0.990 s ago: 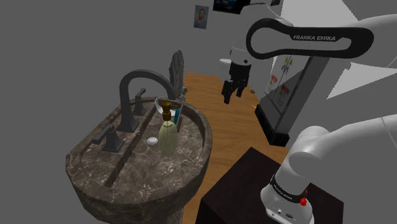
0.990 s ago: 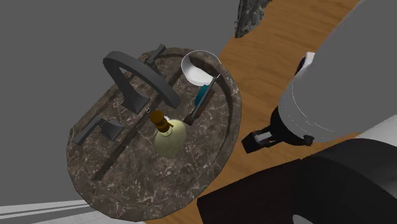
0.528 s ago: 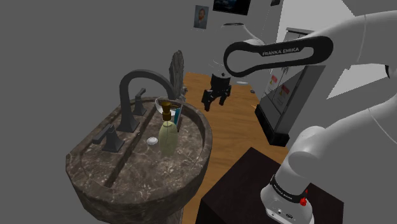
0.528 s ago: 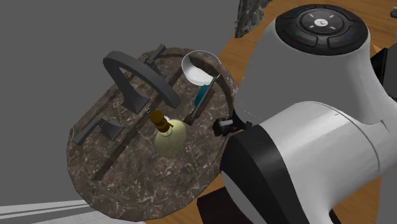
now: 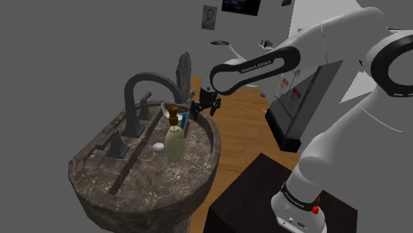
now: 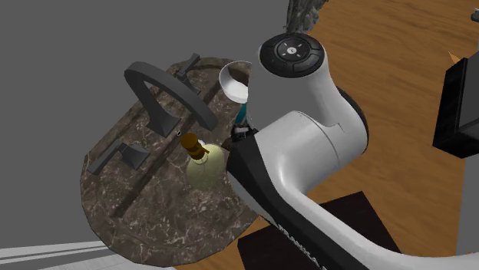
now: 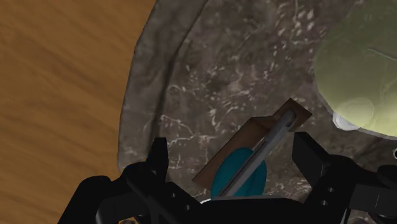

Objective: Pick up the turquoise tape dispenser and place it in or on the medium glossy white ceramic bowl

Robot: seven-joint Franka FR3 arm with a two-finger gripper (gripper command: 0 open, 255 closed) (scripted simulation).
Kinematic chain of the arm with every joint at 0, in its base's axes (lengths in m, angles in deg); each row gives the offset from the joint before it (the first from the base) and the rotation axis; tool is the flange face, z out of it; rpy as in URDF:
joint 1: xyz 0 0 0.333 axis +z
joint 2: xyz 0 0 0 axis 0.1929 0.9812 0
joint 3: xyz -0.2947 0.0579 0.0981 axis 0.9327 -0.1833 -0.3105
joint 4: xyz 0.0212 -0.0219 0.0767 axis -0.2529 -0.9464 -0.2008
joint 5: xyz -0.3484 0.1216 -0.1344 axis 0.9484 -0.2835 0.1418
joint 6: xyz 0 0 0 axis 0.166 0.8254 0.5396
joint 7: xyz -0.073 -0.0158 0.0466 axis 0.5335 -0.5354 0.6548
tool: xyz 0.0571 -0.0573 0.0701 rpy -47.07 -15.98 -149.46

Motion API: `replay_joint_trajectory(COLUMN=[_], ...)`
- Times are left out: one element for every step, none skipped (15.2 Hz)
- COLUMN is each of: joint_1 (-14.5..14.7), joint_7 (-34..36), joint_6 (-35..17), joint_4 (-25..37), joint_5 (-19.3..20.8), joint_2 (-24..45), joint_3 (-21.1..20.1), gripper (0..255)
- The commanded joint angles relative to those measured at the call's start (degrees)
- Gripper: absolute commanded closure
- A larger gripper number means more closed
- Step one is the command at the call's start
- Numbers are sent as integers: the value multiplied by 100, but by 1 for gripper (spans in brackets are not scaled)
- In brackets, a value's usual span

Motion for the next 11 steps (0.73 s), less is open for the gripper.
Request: replay_joint_trajectory(joint_1=[-62,-92,-118,-140,-154,-160,-158,-149,-144,-142,-140], joint_7=[320,483,651,823,1000,1179,1359,1461,1488,1516,1545], joint_6=[-356,-506,-647,-779,-900,-1012,-1113,-1167,-1232,-1296,-1360], joint_4=[151,256,371,494,627,767,917,1006,997,990,984], joint_5=[141,234,339,454,578,710,847,926,965,1006,1048], joint_2=[421,643,866,1091,1317,1544,1770,1899,1960,2023,2086], joint_3=[-103,-146,-184,-214,-235,-246,-247,-239,-228,-220,-211], gripper=[0,0,0,0,0,0,0,0,0,0,0])
